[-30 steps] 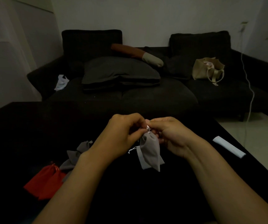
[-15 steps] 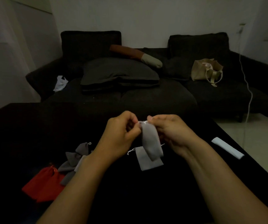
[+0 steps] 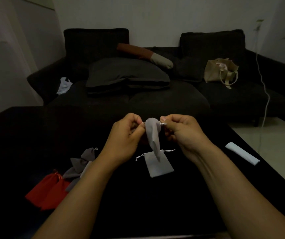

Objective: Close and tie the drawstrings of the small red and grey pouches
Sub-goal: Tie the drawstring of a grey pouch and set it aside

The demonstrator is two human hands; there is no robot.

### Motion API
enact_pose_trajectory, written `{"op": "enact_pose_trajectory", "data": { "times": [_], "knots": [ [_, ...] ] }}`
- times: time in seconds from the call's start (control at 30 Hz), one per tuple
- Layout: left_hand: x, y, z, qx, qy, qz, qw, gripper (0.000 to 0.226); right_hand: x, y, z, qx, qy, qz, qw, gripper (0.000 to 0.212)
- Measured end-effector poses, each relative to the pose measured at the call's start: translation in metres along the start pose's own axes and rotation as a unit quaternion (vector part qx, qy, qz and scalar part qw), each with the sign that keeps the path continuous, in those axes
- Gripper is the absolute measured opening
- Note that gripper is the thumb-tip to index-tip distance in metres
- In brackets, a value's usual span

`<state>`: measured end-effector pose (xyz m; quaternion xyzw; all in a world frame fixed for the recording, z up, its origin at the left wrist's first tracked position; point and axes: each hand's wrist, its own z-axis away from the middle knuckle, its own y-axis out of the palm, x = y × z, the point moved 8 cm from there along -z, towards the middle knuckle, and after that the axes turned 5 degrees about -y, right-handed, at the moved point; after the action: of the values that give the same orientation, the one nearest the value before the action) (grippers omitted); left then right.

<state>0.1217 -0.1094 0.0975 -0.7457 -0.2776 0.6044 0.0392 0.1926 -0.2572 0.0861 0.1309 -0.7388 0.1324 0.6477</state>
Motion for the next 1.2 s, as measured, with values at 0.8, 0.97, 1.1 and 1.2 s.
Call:
{"op": "enact_pose_trajectory", "data": {
  "times": [0.8, 0.97, 1.1, 1.2],
  "knots": [
    [0.053, -0.010, 0.001, 0.036, -0.195, 0.131, 0.971, 0.019, -0.046, 0.036, -0.012, 0.031, 0.077, -0.044, 0.996, 0.023],
    [0.091, 0.000, 0.001, 0.110, -0.213, -0.013, 0.971, 0.044, -0.076, 0.063, -0.009, 0.097, 0.168, -0.126, 0.973, 0.028],
    [0.106, -0.028, -0.002, 0.049, -0.222, -0.210, 0.951, 0.030, -0.096, 0.030, -0.038, 0.095, 0.002, 0.311, 0.946, 0.026],
    [0.121, -0.037, 0.009, 0.128, -0.281, -0.367, 0.878, 0.038, -0.138, 0.017, -0.038, 0.192, 0.047, 0.522, 0.830, 0.057]
  ]
}}
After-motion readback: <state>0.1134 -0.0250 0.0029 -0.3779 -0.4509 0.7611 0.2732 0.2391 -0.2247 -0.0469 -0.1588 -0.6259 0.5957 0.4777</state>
